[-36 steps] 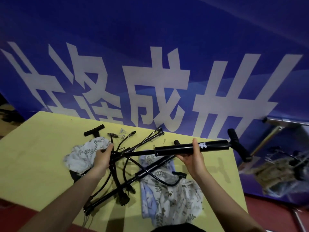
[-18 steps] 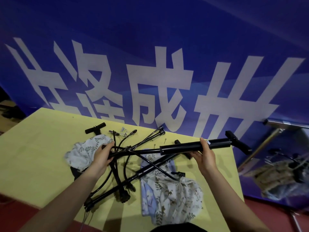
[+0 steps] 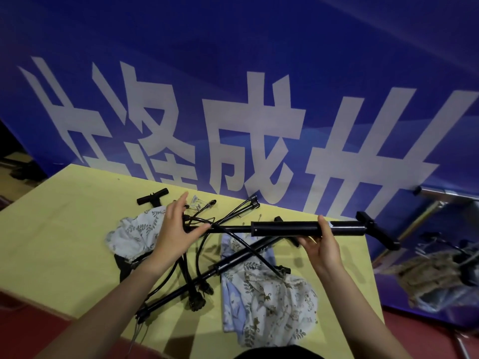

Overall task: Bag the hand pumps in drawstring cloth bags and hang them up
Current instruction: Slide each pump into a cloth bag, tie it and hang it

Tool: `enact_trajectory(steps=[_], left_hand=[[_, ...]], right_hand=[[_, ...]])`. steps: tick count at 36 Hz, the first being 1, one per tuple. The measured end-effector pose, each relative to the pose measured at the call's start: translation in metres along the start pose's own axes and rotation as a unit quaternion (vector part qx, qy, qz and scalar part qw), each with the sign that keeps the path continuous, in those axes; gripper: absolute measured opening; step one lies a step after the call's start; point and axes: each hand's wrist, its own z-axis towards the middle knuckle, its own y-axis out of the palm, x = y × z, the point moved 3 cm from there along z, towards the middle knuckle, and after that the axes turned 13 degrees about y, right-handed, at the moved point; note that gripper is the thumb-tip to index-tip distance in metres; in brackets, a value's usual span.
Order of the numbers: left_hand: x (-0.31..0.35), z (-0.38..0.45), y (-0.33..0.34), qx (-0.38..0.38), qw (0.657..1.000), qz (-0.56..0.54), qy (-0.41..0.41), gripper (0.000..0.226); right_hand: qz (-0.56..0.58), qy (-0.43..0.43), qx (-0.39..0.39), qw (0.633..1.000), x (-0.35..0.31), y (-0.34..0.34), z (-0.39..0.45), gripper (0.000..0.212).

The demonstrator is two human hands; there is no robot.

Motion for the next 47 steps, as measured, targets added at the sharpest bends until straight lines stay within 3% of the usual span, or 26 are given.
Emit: enact_trajectory(steps=[2, 4, 7, 12, 16, 19, 22, 25, 29, 34, 40, 43, 47], left_hand=[[0.002, 0.0, 0.0, -0.025, 0.995, 0.075, 0.053, 0.083], [0.0, 0.001, -0.002, -0.018, 0.984, 0.139, 0.107, 0.063], [-0.006, 0.001, -0.005, 0.015, 0.981, 0.142, 0.132, 0.038], [-0.01, 0.005, -0.015, 0.157, 0.987, -0.029, -0.023, 0.03], [-0.023, 0.013, -0.015, 0.217, 0.939, -0.156, -0.214, 0.036], [-0.034, 0.014, -0.01, 0.194, 0.891, -0.243, -0.33, 0.043], [-0.047, 0.01, -0.01, 0.157, 0.863, -0.294, -0.381, 0.064], [-0.047, 0.006, -0.01, 0.131, 0.836, -0.348, -0.404, 0.07], [-0.042, 0.005, -0.003, 0.112, 0.816, -0.389, -0.413, 0.061], [-0.051, 0.001, 0.001, 0.165, 0.796, -0.431, -0.391, 0.006], [-0.052, 0.003, 0.0, 0.173, 0.788, -0.47, -0.357, 0.004], [-0.048, 0.01, 0.0, 0.216, 0.752, -0.494, -0.379, 0.025], [-0.039, 0.014, 0.0, 0.248, 0.713, -0.515, -0.406, 0.014]], right_hand=[[-0.001, -0.003, 0.0, 1.0, 0.002, 0.001, -0.001, 0.017], [0.0, -0.002, -0.003, 1.0, 0.003, 0.002, -0.002, 0.018], [0.001, -0.003, -0.013, 1.0, 0.003, 0.004, -0.002, 0.017], [0.006, -0.003, -0.045, 0.999, 0.004, 0.009, -0.004, 0.015], [0.026, 0.002, -0.055, 0.998, 0.009, 0.013, -0.006, 0.014], [0.031, -0.001, -0.063, 0.998, 0.013, 0.013, -0.003, 0.014], [0.032, -0.029, -0.081, 0.996, 0.012, 0.011, 0.001, 0.012], [0.011, -0.049, -0.092, 0.994, 0.008, 0.012, 0.002, 0.014], [-0.027, -0.034, -0.108, 0.993, 0.009, 0.019, 0.004, 0.02], [-0.027, -0.024, -0.101, 0.994, 0.012, 0.025, 0.003, 0.02], [-0.014, -0.009, -0.107, 0.994, 0.019, 0.02, -0.001, 0.022], [0.008, -0.014, -0.118, 0.993, 0.022, 0.019, -0.001, 0.021], [0.026, -0.005, -0.127, 0.992, 0.025, 0.022, 0.004, 0.018]])
